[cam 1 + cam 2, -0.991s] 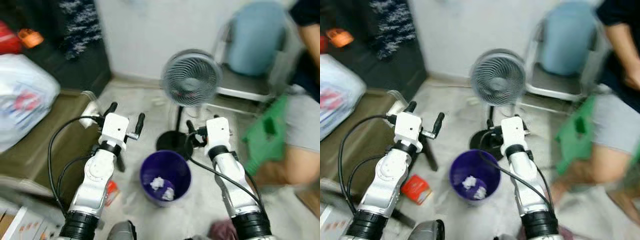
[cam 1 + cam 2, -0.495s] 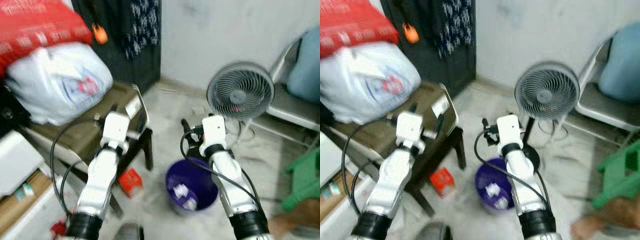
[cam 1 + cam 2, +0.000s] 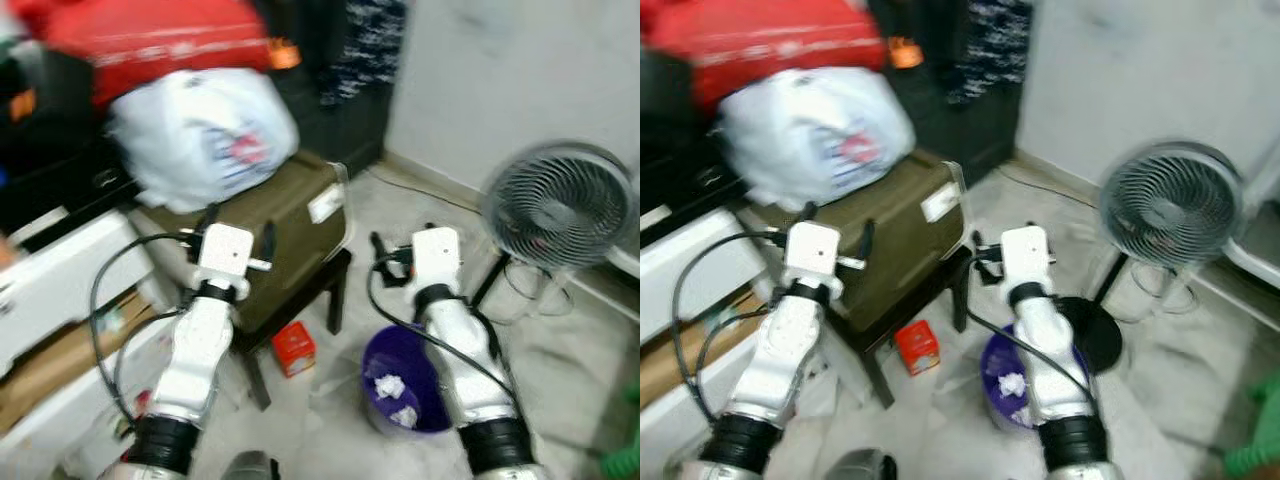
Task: Clean up the room
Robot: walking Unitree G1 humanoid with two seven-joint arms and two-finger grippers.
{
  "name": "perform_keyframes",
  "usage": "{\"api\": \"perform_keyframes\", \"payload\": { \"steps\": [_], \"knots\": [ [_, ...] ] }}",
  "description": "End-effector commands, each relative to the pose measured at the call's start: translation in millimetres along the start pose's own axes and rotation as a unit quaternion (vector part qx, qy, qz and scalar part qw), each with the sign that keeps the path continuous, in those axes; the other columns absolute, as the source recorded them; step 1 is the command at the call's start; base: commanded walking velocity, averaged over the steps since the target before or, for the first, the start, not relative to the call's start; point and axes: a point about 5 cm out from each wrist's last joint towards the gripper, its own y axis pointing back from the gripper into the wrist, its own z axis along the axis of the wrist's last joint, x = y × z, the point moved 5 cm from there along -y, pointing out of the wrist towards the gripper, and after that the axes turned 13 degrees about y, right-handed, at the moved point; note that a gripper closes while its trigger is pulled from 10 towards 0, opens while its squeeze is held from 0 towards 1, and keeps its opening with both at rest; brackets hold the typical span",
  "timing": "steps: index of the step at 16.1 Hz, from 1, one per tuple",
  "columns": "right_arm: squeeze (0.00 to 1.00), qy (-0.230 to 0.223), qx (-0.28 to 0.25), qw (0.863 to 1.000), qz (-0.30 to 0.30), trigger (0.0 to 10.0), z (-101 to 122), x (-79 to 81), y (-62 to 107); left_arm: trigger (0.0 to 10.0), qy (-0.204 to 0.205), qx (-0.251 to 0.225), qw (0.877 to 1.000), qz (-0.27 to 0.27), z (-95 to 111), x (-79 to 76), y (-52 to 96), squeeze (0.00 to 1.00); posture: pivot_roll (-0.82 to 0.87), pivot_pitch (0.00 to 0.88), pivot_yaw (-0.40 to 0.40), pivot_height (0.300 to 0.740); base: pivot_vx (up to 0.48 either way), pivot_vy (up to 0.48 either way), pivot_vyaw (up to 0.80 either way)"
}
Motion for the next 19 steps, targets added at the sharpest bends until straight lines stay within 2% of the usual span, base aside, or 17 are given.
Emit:
{"api": "perform_keyframes", "payload": {
  "steps": [1,3,5,7,9,12,13,14,15,16,18,19],
  "knots": [
    [0.0,0.001,0.001,1.0,-0.002,10.0,-0.6,-4.1,1.5,10.0,0.007,0.005,1.0,0.001,-0.3,-1.6,-1.7,0.0,0.01,0.0,0.026,0.74,0.0,0.0,0.8],
    [0.0,-0.004,0.004,1.0,0.001,10.0,-1.0,-1.2,0.1,10.0,0.046,0.027,0.998,-0.031,-6.2,-9.1,0.6,0.0,0.01,0.0,0.028,0.74,0.0,0.0,0.8],
    [0.0,-0.009,0.004,1.0,0.003,10.0,0.1,0.9,-2.4,10.0,0.041,0.025,0.998,-0.029,-6.3,-8.5,1.6,0.0,0.01,0.0,0.029,0.74,0.0,0.0,0.8],
    [0.0,-0.027,0.017,0.999,-0.002,10.0,-5.6,1.2,-1.4,10.0,0.044,0.03,0.997,-0.059,-8.3,-14.4,7.7,0.0,0.02,0.0,0.032,0.74,0.0,0.0,0.8],
    [0.0,-0.029,0.018,0.999,-0.001,10.0,-6.3,2.4,0.2,10.0,0.043,0.026,0.997,-0.061,-7.7,-15.2,10.1,0.0,0.02,0.0,0.032,0.74,0.0,0.0,0.8],
    [0.0,-0.03,0.02,0.999,0.001,10.0,-7.3,4.2,2.5,10.0,0.032,0.029,0.998,-0.049,-9.1,-9.6,14.0,0.0,0.02,0.0,0.033,0.74,0.0,0.0,0.8],
    [0.0,-0.029,0.022,0.999,-0.001,10.0,-7.9,3.9,3.6,10.0,0.007,0.03,0.999,-0.033,-10.9,-2.0,16.0,0.0,0.02,0.0,0.035,0.74,0.0,0.0,0.57],
    [0.0,-0.028,0.023,0.999,-0.004,10.0,-8.6,3.0,4.2,10.0,0.003,0.032,0.999,-0.019,-12.2,5.5,17.4,0.0,0.02,0.0,0.036,0.74,0.0,0.0,0.0],
    [0.0,-0.035,0.032,0.999,0.0,10.0,-12.0,5.3,7.6,10.0,-0.003,0.042,0.999,0.001,-15.7,19.5,23.0,0.0,0.02,0.0,0.04,0.74,0.0,0.0,0.0],
    [0.0,-0.006,0.011,0.998,0.06,10.0,-4.1,32.7,19.7,10.0,-0.006,0.049,0.999,-0.01,-18.9,21.0,28.0,0.0,0.02,0.0,0.045,0.74,0.0,0.0,0.0],
    [0.0,0.0,0.021,0.998,0.067,10.0,-6.9,30.9,22.9,10.0,-0.02,0.04,0.999,-0.013,-15.7,19.8,26.6,0.0,0.02,0.0,0.046,0.74,0.0,0.0,0.0],
    [0.0,0.007,0.034,0.996,0.08,10.0,-12.2,34.0,26.6,10.0,-0.012,0.05,0.999,-0.015,-17.5,18.8,26.4,0.0,0.02,0.0,0.048,0.74,0.0,0.0,0.0]
  ]
}}
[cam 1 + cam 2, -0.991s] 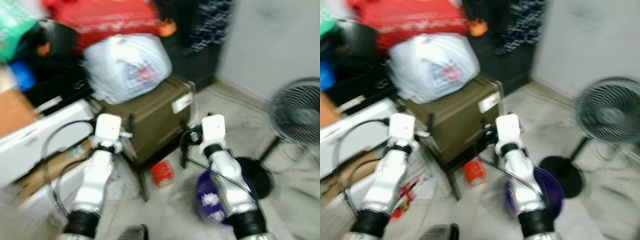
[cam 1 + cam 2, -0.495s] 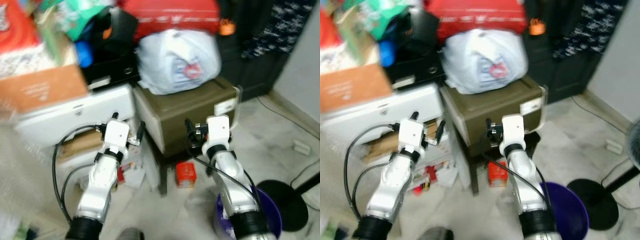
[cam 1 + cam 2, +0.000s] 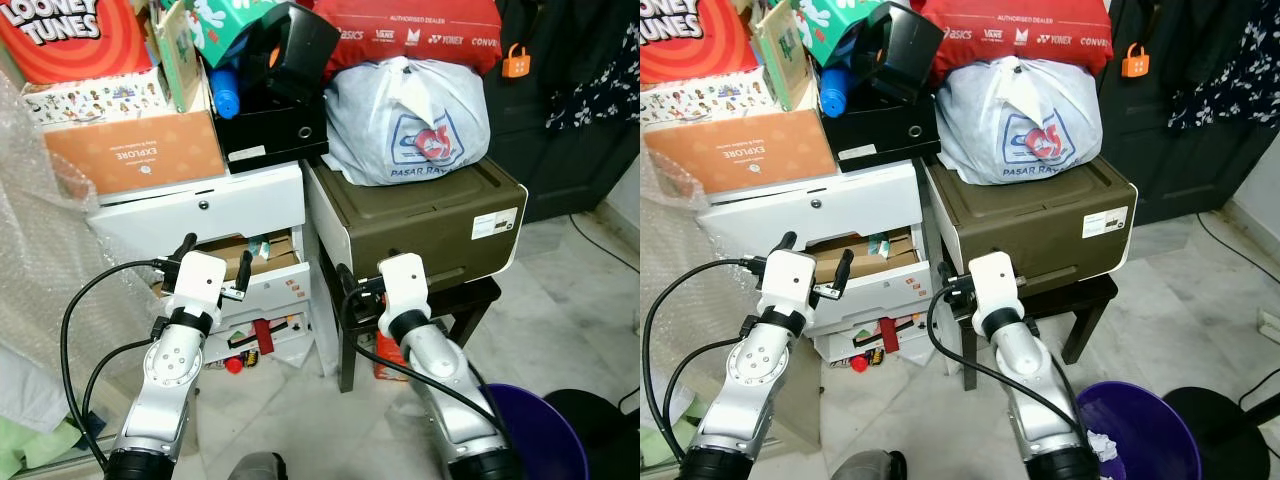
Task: Clean up the room
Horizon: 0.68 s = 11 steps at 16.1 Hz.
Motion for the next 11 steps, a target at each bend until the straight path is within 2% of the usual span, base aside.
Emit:
{"api": "perform_keyframes", "payload": {
  "steps": [1,2,3,6,8,9,10,11],
  "knots": [
    [0.0,0.014,0.003,1.0,0.014,10.0,-0.1,0.5,5.4,10.0,0.001,-0.007,0.999,-0.033,5.9,-6.6,0.4,0.0,0.02,0.0,0.052,0.74,0.0,0.0,0.0],
    [0.0,0.024,0.01,0.999,0.03,10.0,-1.5,0.1,9.5,10.0,0.001,0.013,0.998,-0.064,0.0,-10.7,5.6,0.0,0.02,0.0,0.054,0.74,0.0,0.0,0.0],
    [0.0,0.028,0.012,0.999,0.034,10.0,-2.8,-1.1,9.9,10.0,0.0,0.02,0.998,-0.067,-2.4,-10.1,7.2,0.0,0.01,0.0,0.054,0.74,0.0,0.0,0.0],
    [0.0,0.038,0.022,0.999,0.004,10.0,-6.1,-16.7,9.4,10.0,0.002,0.046,0.996,-0.081,-11.2,-7.8,20.7,0.0,0.02,0.0,0.051,0.74,0.0,0.0,0.79],
    [0.0,0.037,0.014,0.999,-0.022,10.0,-3.0,-16.0,11.6,10.0,0.012,0.061,0.995,-0.077,-14.7,-13.8,33.1,0.0,0.01,0.0,0.05,0.74,0.0,0.0,0.79],
    [0.0,0.025,0.025,0.999,-0.026,10.0,-9.4,-8.8,14.4,10.0,0.016,0.052,0.995,-0.078,-11.7,-20.2,32.0,0.0,0.01,0.0,0.048,0.74,0.0,0.0,0.8],
    [0.0,0.021,0.021,0.999,-0.042,10.0,-7.9,-15.2,13.0,10.0,0.019,0.045,0.996,-0.072,-9.0,-20.0,28.4,0.0,0.0,0.0,0.048,0.74,0.0,0.0,0.8],
    [0.0,0.01,0.022,0.998,-0.065,10.0,-8.7,-25.7,11.2,10.0,0.041,0.035,0.995,-0.078,-6.5,-21.8,23.9,0.0,-0.01,0.0,0.049,0.74,0.0,0.0,0.8]
  ]
}}
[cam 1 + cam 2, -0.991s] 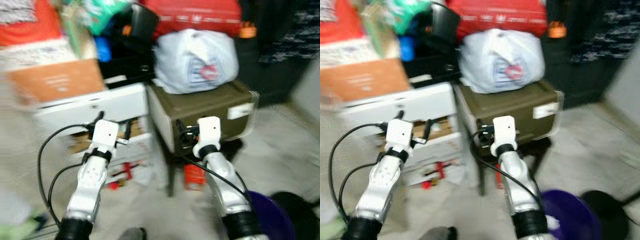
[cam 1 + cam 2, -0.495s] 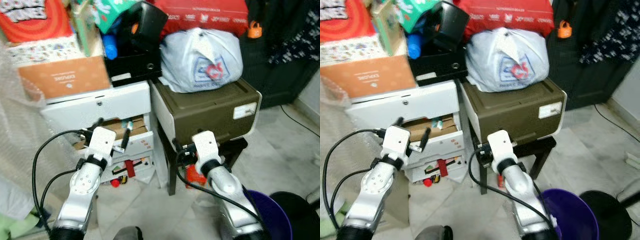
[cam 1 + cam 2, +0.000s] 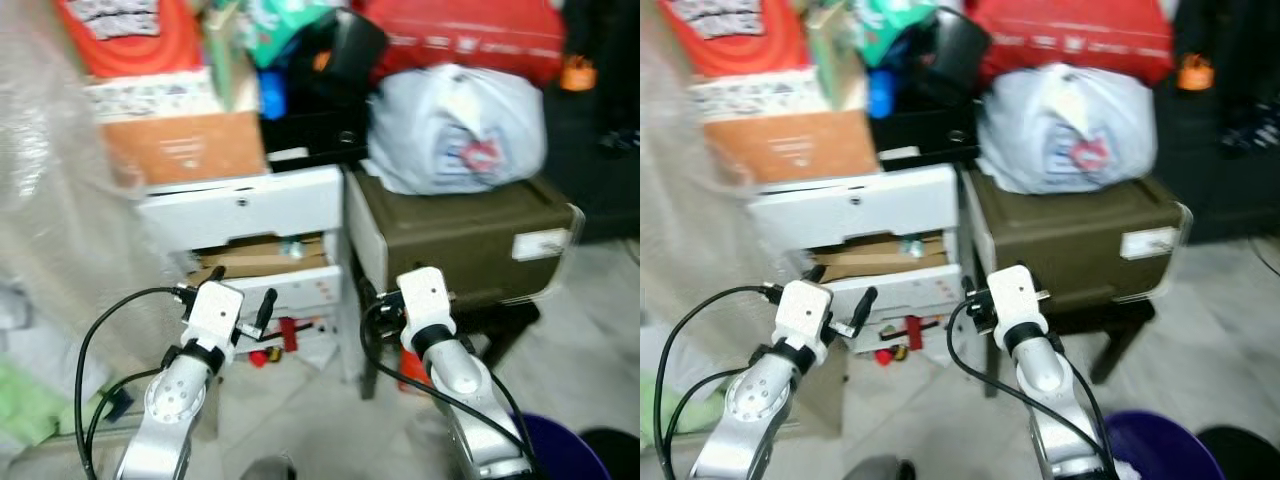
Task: Clean up the room
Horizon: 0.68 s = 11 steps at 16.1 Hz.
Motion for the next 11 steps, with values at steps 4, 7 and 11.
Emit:
{"api": "perform_keyframes", "payload": {
  "steps": [4,7,11],
  "knots": [
    [0.0,-0.02,-0.008,0.999,-0.043,10.0,0.3,-16.9,-4.3,10.0,0.03,-0.03,0.997,0.058,12.1,26.7,-12.8,0.0,-0.01,0.0,0.022,0.74,0.0,0.0,0.8],
    [0.0,-0.026,-0.022,0.997,-0.062,10.0,8.1,-26.6,-7.3,10.0,0.032,-0.025,0.998,0.055,9.0,26.5,-9.7,0.0,-0.01,0.0,0.021,0.74,0.0,0.0,0.8],
    [0.0,-0.034,-0.005,0.996,-0.078,10.0,0.7,-37.3,-5.9,10.0,0.027,-0.01,0.999,0.04,1.9,25.6,-4.2,0.0,-0.01,0.0,0.016,0.74,0.0,0.0,0.61]
  ]
}}
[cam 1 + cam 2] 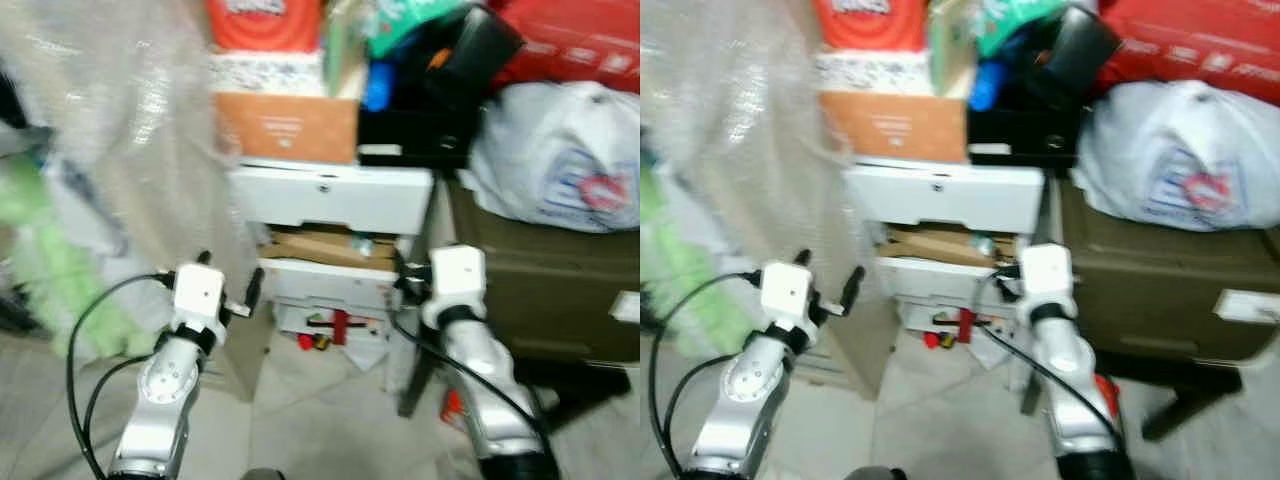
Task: Clean up the room
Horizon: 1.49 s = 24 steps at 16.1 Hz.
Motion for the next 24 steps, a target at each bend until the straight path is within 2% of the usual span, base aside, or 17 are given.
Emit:
{"api": "perform_keyframes", "payload": {
  "steps": [1,2,3,5,7,9,12,13,14,16,18,19,20,21,22,23,24],
  "knots": [
    [0.0,-0.002,0.002,1.0,0.004,10.0,1.0,4.1,-0.6,10.0,-0.011,0.011,1.0,0.01,-3.0,11.4,3.7,0.0,-0.01,0.0,0.014,0.74,0.0,0.0,0.0],
    [0.0,-0.006,0.03,0.999,-0.013,10.0,-10.1,-2.4,-0.2,10.0,-0.016,0.022,1.0,0.008,-7.6,11.8,4.9,0.0,-0.01,0.0,0.014,0.74,0.0,0.0,0.0],
    [0.0,-0.026,0.079,0.995,-0.051,10.0,-29.5,-17.1,0.6,10.0,-0.032,0.037,0.999,0.005,-13.8,11.0,6.0,0.0,-0.01,0.0,0.014,0.74,0.0,0.0,0.0],
    [0.0,-0.027,0.107,0.991,-0.076,10.0,-42.0,-31.1,2.6,10.0,-0.035,0.045,0.998,0.007,-16.2,12.2,6.5,0.0,-0.01,0.0,0.012,0.74,0.0,0.0,0.0],
    [0.0,-0.004,0.137,0.986,-0.092,10.0,-60.7,-48.3,15.9,10.0,-0.081,0.131,0.988,0.028,-46.5,35.8,19.2,0.0,-0.01,0.0,0.009,0.74,0.0,0.0,0.0],
    [0.0,0.012,0.169,0.981,-0.096,10.0,-79.9,-59.7,31.7,10.0,-0.082,0.164,0.981,0.055,-57.2,60.5,31.9,0.0,-0.01,0.0,0.009,0.74,0.0,0.0,0.0],
    [0.0,0.041,0.195,0.975,-0.097,10.0,-102.4,-73.2,55.1,10.0,-0.09,0.185,0.973,0.101,-65.2,106.4,63.3,0.0,-0.03,0.0,0.024,0.74,0.0,0.0,0.0],
    [0.0,0.047,0.197,0.975,-0.096,10.0,-104.8,-73.9,58.1,10.0,-0.095,0.193,0.971,0.107,-67.4,112.0,68.0,0.0,-0.03,0.0,0.024,0.74,0.0,0.0,0.0],
    [0.0,0.082,0.197,0.973,-0.091,10.0,-114.5,-77.3,72.0,10.0,-0.097,0.229,0.956,0.155,-81.8,137.8,91.1,0.0,-0.02,0.0,0.02,0.74,0.0,0.0,0.0],
    [0.0,0.092,0.228,0.964,-0.105,10.0,-137.4,-85.0,82.4,10.0,-0.089,0.263,0.939,0.201,-99.5,152.7,108.4,0.0,-0.01,0.0,0.016,0.74,0.0,0.0,0.0],
    [0.0,0.094,0.251,0.957,-0.114,10.0,-152.1,-89.0,85.0,10.0,-0.09,0.329,0.903,0.262,-124.5,170.1,134.5,0.0,-0.01,0.0,0.015,0.74,0.0,0.0,0.0],
    [0.0,0.079,0.277,0.949,-0.126,10.0,-164.7,-91.9,87.2,10.0,-0.087,0.36,0.879,0.3,-134.5,179.6,147.2,0.0,0.0,0.0,0.016,0.74,0.0,0.0,0.0],
    [0.0,0.021,0.325,0.934,-0.144,10.0,-187.5,-90.8,93.2,10.0,-0.085,0.394,0.852,0.334,-143.9,187.3,160.6,0.0,0.0,0.0,0.018,0.74,0.0,0.0,0.0],
    [0.0,0.001,0.343,0.93,-0.137,10.0,-197.0,-84.4,95.4,10.0,-0.083,0.411,0.844,0.334,-149.7,186.7,164.9,0.0,0.0,0.0,0.02,0.74,0.0,0.0,0.0],
    [0.0,-0.037,0.38,0.917,-0.114,10.0,-212.5,-68.2,101.6,10.0,-0.074,0.436,0.836,0.324,-159.4,181.7,170.2,0.0,0.0,0.0,0.024,0.74,0.0,0.0,0.0],
    [0.0,-0.047,0.403,0.909,-0.096,10.0,-220.9,-58.3,107.5,10.0,-0.069,0.449,0.835,0.31,-165.7,175.2,170.1,0.0,0.0,0.0,0.021,0.74,0.0,0.0,0.0],
    [0.0,-0.059,0.44,0.895,-0.05,10.0,-234.4,-37.1,119.8,10.0,-0.065,0.478,0.831,0.276,-179.8,158.9,170.5,0.0,0.01,0.0,0.026,0.74,0.0,0.0,0.0]
  ]
}}
